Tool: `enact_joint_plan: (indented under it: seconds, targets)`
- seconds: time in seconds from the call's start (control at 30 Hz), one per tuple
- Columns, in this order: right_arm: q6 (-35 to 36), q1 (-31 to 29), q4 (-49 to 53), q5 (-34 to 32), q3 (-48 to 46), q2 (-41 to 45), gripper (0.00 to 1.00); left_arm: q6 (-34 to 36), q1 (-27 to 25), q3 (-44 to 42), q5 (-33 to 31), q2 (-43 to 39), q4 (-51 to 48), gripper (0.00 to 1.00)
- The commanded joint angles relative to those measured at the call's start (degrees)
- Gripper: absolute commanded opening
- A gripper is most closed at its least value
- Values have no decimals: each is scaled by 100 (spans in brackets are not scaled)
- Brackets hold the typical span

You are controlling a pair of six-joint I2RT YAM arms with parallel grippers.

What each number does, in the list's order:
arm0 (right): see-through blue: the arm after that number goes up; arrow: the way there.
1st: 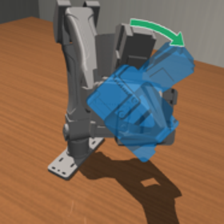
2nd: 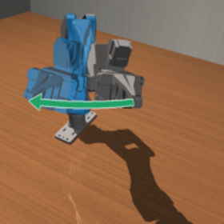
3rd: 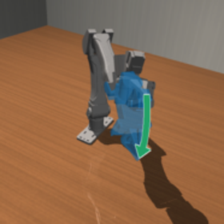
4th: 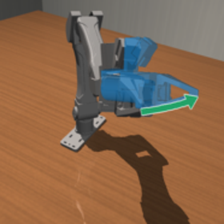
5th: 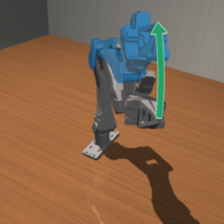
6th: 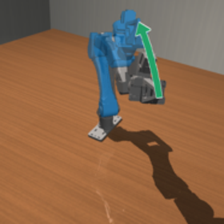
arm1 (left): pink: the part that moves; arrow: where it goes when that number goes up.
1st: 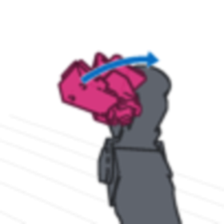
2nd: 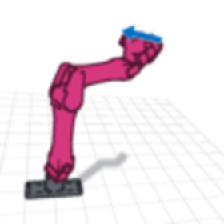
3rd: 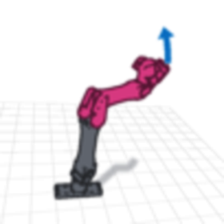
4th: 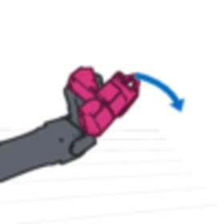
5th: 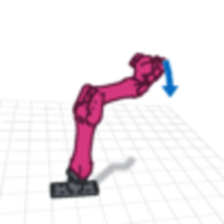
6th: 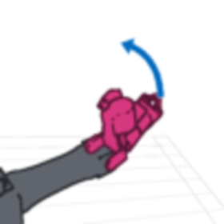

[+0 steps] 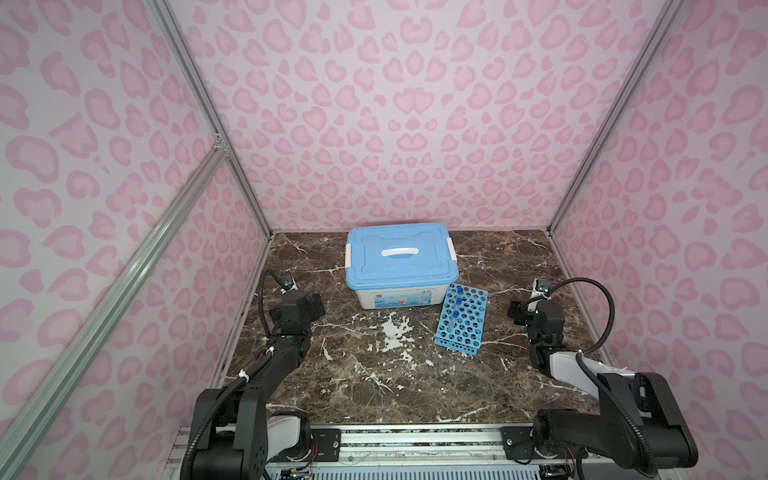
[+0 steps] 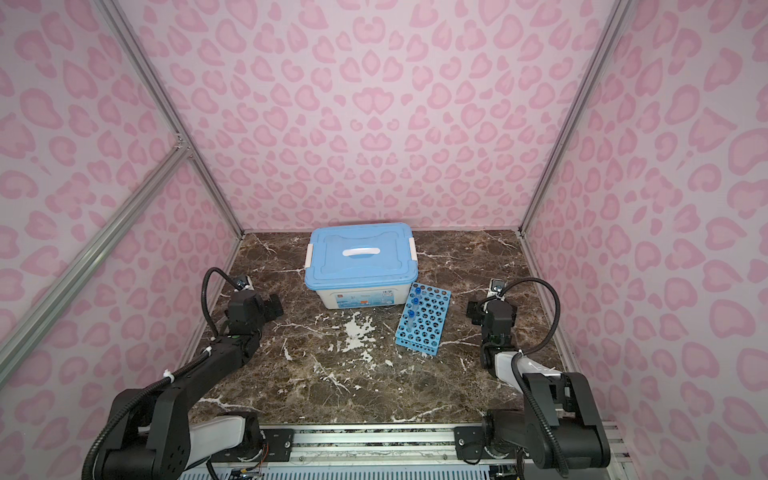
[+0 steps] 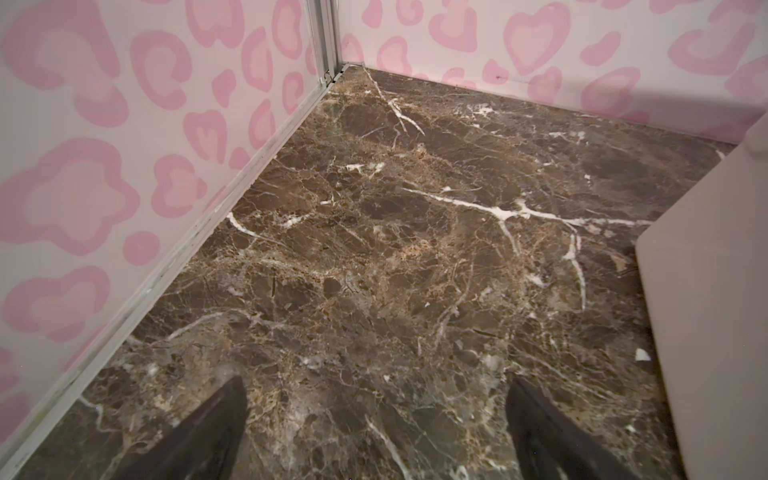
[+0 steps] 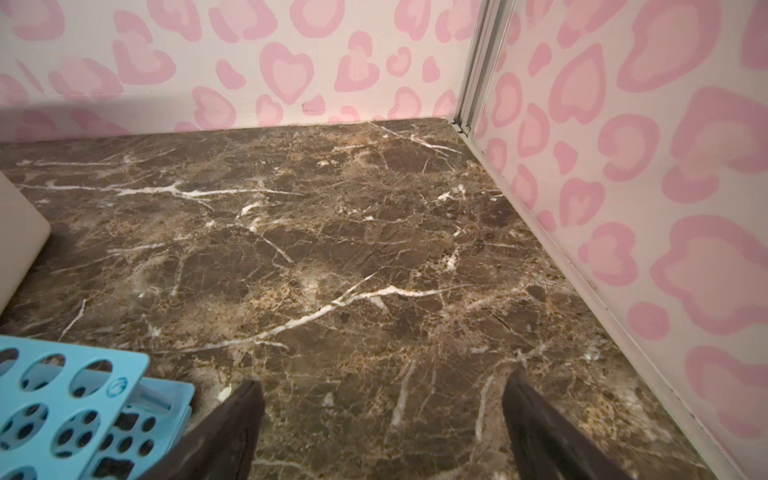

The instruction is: Organize the chemistry lab equipment

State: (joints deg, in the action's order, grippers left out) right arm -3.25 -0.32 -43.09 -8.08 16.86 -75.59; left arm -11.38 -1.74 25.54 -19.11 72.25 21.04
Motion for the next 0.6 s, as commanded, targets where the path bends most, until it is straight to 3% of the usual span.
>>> enact_joint_plan:
  seconds: [0.0, 0.23, 0.47, 0.57]
  targets:
    - [56, -5, -1438, -23, -285, -351, 91, 172, 0, -296, -8, 194, 1558, 98]
    - [307, -21, -2484, 405, -415, -1210, 94, 522, 5, -445, 314, 320, 2138, 98]
    - [221, -20, -1841, 326, -66, -1209, 94, 822, -1, -393, 560, 964, 2829, 98]
    - [189, -1, -1122, 346, 317, -1238, 93, 751, 154, -419, 897, 1028, 2868, 98]
